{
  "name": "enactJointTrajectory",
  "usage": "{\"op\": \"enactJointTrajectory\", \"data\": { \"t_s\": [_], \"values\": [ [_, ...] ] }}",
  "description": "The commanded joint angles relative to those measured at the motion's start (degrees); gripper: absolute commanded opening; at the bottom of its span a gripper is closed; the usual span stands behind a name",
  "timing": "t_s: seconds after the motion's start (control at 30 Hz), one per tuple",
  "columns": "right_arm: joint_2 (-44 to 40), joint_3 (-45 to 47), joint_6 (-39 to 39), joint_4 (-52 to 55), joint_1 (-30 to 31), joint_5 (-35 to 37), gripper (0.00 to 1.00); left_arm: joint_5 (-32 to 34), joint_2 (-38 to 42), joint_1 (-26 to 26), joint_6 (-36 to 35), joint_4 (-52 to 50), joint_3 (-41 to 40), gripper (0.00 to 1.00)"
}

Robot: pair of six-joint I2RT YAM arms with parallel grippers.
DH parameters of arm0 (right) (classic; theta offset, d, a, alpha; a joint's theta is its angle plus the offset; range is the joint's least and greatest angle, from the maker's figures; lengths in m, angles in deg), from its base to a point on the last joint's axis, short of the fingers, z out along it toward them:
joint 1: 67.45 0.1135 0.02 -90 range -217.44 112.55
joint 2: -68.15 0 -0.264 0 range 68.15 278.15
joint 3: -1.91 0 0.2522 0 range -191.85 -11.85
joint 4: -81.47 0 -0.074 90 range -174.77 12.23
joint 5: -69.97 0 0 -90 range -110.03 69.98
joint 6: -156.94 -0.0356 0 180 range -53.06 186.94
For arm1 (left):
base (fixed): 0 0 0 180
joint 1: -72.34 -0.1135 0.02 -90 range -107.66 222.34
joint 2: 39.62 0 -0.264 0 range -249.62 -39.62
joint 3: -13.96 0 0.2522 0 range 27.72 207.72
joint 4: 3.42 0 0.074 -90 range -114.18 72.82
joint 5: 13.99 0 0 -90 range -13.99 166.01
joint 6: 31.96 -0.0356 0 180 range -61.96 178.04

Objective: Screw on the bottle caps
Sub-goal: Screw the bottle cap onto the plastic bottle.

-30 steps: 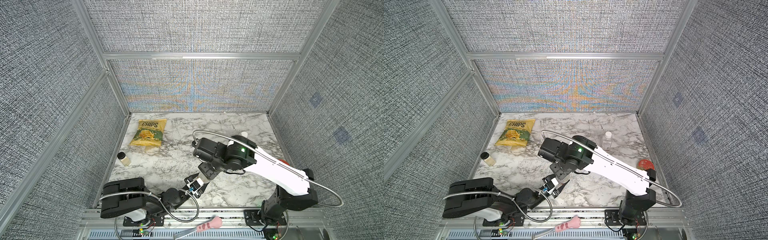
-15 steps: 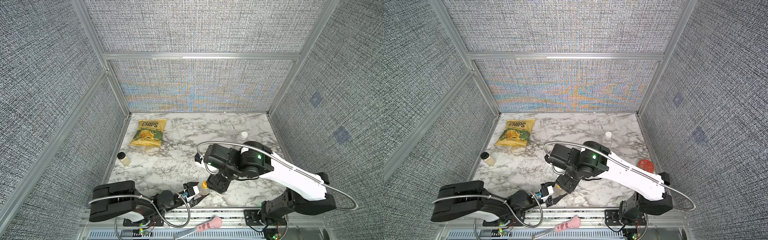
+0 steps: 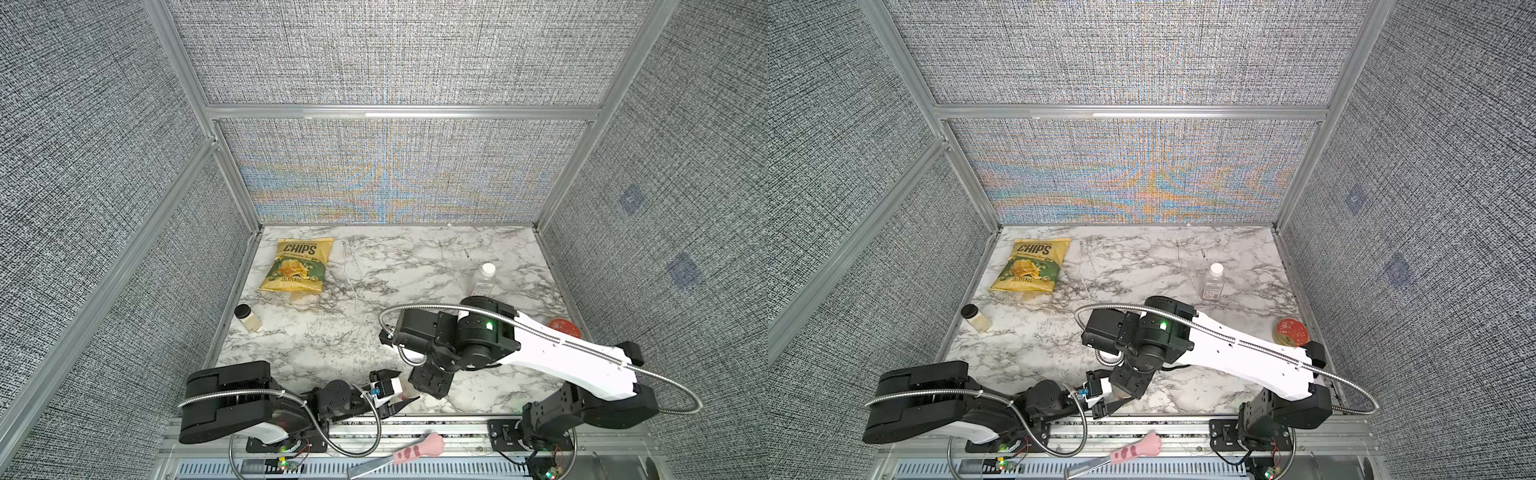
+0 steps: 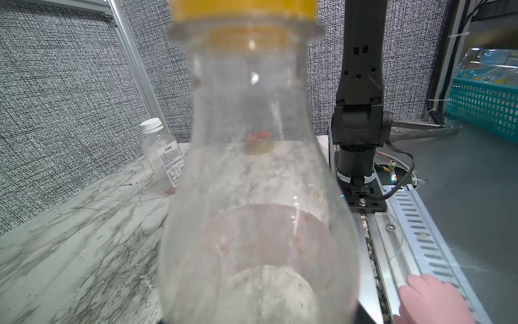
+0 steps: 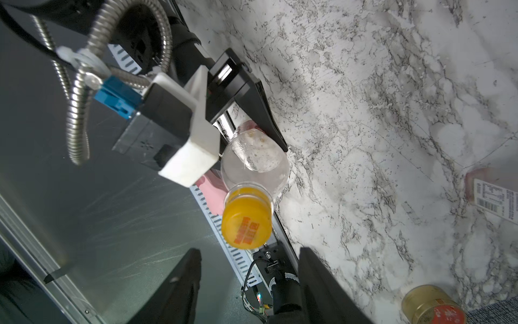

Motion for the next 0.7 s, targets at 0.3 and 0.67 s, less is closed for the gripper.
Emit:
{"op": "enactJointTrajectory", "data": {
  "t_s": [0.3, 0.67],
  "values": [
    [1.67, -0.62, 0.95, -0.90, 1.41, 1.54, 0.50, -1.21, 0.11, -0.21, 0.04, 0.72, -0.23, 0.55],
    [1.33, 0.83, 0.58, -0.86, 1.32, 3.26, 0.39, -0.32, 0.50, -0.19, -0.32, 0.81, -0.32, 0.54]
  ]
}}
